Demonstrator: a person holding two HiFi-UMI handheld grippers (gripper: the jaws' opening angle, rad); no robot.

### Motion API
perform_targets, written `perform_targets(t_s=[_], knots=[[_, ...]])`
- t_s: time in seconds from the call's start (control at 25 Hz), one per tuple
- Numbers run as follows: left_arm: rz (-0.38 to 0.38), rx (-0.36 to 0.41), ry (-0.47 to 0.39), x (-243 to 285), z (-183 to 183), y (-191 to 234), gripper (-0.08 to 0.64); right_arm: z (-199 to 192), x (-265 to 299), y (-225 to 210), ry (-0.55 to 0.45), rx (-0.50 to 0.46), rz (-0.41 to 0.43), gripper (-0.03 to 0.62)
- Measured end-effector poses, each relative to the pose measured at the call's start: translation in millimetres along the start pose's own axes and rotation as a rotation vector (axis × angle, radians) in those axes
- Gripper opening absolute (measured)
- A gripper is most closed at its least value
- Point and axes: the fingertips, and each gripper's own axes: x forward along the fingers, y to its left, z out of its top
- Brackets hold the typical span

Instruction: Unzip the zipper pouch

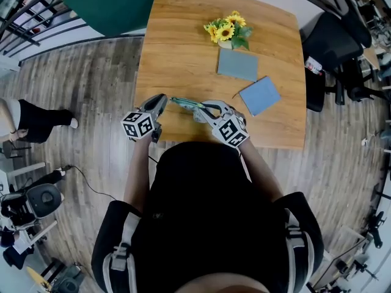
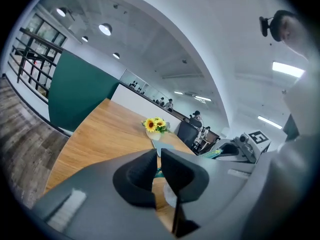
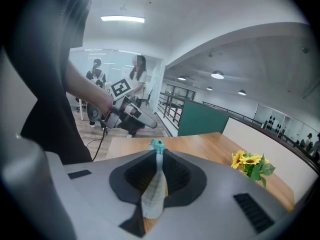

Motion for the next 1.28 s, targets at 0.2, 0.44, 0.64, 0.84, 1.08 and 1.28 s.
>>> perform_targets(t_s=[0.2,0.44,0.64,0.84,1.08,1.28], knots=[[0.053,0.145,0.002,-2.9,5.1,-9.5,-0.002,-2.3,-5.2,-16.3,-0.018,0.041,-0.039,0.041],[0.062,0.276,0.054,-4.1,3.2,-22.8,-0.002,-8.0,-6.5,-24.8,-0.021,0.074,-0.058,0.04],[0.06,0.324,0.091,-3.1,-10.3,-30.7,-0.002,-12.6,-9.2,-29.2,-0.016,0.079,-0.072,0.04],[0.06,0.309,0.103,-4.9,-18.1,-30.3,-0.002,-15.6,-9.6,-26.8,-0.016,0.087,-0.069,0.04],[0.066,0.29,0.108,-5.8,-20.8,-26.4,-0.002,-16.6,-9.7,-26.3,-0.017,0.086,-0.07,0.04],[0.061,0.281,0.112,-5.7,-23.9,-27.2,-0.002,-19.4,-11.8,-27.9,-0.01,0.08,-0.082,0.04]])
